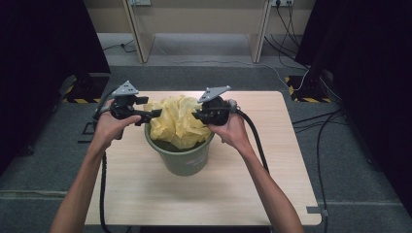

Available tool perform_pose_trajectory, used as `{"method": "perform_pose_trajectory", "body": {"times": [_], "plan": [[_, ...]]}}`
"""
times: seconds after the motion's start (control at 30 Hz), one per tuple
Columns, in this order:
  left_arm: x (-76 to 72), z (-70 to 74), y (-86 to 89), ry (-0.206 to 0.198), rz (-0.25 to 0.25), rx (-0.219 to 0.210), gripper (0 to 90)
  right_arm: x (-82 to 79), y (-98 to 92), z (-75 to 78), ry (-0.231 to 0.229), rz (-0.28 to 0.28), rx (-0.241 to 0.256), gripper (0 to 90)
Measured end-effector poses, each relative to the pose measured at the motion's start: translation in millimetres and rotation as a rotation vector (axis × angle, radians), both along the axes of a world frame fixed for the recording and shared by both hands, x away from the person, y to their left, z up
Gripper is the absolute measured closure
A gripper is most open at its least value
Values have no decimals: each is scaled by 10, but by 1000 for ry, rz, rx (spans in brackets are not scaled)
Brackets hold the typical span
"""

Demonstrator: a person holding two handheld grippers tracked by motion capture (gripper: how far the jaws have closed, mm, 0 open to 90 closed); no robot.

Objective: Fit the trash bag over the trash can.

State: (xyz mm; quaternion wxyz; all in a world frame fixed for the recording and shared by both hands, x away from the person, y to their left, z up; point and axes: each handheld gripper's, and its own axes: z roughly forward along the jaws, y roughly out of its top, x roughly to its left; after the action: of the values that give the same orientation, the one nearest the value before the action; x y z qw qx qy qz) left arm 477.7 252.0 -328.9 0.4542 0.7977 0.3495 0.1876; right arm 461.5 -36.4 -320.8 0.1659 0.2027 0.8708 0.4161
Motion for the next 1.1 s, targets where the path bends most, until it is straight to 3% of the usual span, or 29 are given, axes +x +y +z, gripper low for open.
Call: {"method": "perform_pose_trajectory", "body": {"times": [0.07, 0.13, 0.2, 0.27, 0.33, 0.43, 0.5, 0.57, 0.67, 0.73, 0.83, 0.97, 1.1], "plan": [[52, -36, -29, 9, 5, -6, 217, -128, 79, -19, -6, 55, -19, 879], [77, -57, -60, 11, 3, 2, 227, -169, 102, -32, -2, 66, -24, 880], [81, -68, -88, -5, -4, 32, 276, -231, 140, -67, 12, 98, -28, 879], [73, -66, -96, -42, -7, 54, 451, -279, 160, -97, 19, 108, -33, 852], [56, -51, -106, -73, -1, 80, 572, -298, 153, -111, 25, 100, -25, 764], [2, -9, -110, -124, -8, 92, 756, -306, 98, -62, 39, 70, 13, 558], [-51, 22, -115, -154, -9, 76, 811, -308, 26, 21, 35, 54, 54, 486], [-134, 43, -134, -166, -35, 61, 840, -298, -63, 116, 27, 19, 96, 418], [-302, 34, -193, -183, -90, 80, 852, -219, -216, 241, 8, -54, 130, 382], [-409, 2, -236, -186, -125, 82, 852, -100, -305, 253, 33, -122, 136, 344], [-517, -61, -284, -183, -164, 103, 851, 113, -358, 143, 88, -200, 116, 324], [-568, -120, -290, -175, -178, 108, 847, 318, -335, -32, 147, -217, 101, 337], [-563, -131, -257, -170, -174, 85, 844, 401, -295, -95, 136, -171, 126, 574]]}}
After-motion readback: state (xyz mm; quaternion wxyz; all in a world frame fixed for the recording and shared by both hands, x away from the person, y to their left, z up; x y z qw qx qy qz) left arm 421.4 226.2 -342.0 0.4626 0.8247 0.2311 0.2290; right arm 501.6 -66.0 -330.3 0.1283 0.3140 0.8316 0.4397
